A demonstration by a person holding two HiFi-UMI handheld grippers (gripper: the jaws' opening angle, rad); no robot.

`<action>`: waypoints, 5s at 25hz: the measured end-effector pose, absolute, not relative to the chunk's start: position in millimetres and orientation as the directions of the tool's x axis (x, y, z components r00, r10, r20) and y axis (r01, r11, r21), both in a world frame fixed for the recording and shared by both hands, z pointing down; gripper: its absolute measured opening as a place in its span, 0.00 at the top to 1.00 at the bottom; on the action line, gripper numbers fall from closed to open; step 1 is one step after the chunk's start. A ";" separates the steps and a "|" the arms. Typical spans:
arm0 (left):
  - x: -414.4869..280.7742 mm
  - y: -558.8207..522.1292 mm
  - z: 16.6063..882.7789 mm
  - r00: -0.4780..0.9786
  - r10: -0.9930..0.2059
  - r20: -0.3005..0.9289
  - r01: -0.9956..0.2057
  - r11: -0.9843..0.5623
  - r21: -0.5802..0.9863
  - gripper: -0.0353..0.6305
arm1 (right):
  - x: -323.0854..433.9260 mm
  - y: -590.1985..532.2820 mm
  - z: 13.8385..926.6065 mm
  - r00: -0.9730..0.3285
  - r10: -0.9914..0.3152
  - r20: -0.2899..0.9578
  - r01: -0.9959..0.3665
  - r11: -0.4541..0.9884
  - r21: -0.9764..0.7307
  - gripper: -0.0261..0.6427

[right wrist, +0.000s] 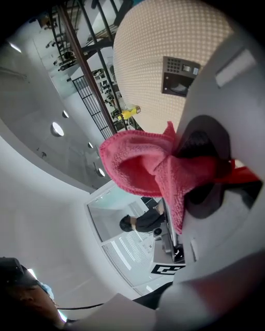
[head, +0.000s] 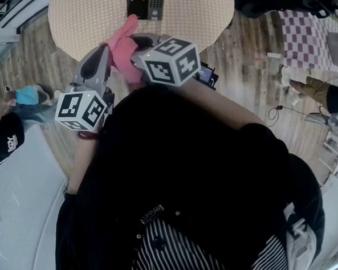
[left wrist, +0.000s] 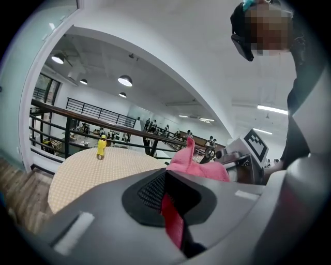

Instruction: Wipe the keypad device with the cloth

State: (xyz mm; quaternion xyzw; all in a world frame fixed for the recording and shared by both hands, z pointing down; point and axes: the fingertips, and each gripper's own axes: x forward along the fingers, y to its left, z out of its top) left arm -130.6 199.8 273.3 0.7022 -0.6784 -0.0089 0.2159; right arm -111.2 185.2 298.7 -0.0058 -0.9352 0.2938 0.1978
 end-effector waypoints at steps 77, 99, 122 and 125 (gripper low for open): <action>-168.1 -45.4 423.9 0.427 -0.498 0.755 -0.799 -0.598 0.057 0.94 | -166.2 7.6 459.7 -0.842 -0.054 0.536 -0.453 0.610 -0.650 0.87; -141.9 -86.7 529.2 0.315 -0.136 0.939 -0.522 -0.852 0.052 0.94 | -160.0 -38.9 547.3 -0.771 -0.022 0.637 -0.555 0.516 -0.653 0.87; -151.4 -95.4 553.8 0.240 -0.161 0.957 -0.536 -0.844 -0.008 0.94 | -146.6 -4.8 611.6 -0.689 0.037 0.724 -0.631 0.461 -0.624 0.87; -150.5 -95.2 552.9 0.237 -0.178 0.955 -0.544 -0.839 -0.022 0.94 | -143.6 -1.2 615.4 -0.679 0.044 0.733 -0.642 0.449 -0.622 0.87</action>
